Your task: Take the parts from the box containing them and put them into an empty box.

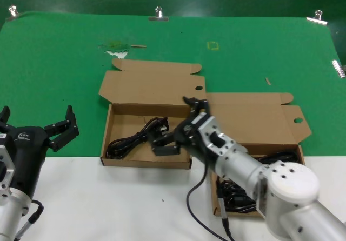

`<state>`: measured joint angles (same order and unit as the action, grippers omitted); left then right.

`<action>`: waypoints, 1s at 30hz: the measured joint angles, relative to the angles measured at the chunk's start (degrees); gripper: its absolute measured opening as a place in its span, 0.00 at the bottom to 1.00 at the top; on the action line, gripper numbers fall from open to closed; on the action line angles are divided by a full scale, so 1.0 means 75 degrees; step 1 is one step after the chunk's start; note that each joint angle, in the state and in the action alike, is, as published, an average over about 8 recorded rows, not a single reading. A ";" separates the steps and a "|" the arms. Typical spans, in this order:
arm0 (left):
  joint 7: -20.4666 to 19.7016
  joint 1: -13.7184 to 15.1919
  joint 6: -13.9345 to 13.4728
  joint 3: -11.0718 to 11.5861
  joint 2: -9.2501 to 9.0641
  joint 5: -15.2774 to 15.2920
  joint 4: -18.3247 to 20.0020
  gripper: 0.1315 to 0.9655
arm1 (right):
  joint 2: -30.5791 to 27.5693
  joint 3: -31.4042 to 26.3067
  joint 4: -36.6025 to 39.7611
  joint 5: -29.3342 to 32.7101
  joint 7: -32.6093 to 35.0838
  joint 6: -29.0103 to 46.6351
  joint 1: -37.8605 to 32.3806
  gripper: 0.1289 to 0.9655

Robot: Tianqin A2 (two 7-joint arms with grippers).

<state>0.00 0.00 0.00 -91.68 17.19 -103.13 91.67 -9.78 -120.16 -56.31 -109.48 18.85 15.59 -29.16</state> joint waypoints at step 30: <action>-0.0001 0.0000 0.0000 0.0000 0.0000 0.0000 0.0000 1.00 | -0.0879 0.3380 -0.4195 0.0752 -0.2238 -0.1849 0.3460 1.00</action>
<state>0.00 0.00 0.00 -91.67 17.19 -103.13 91.67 -16.37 -94.81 -87.77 -103.83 2.07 1.72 -3.22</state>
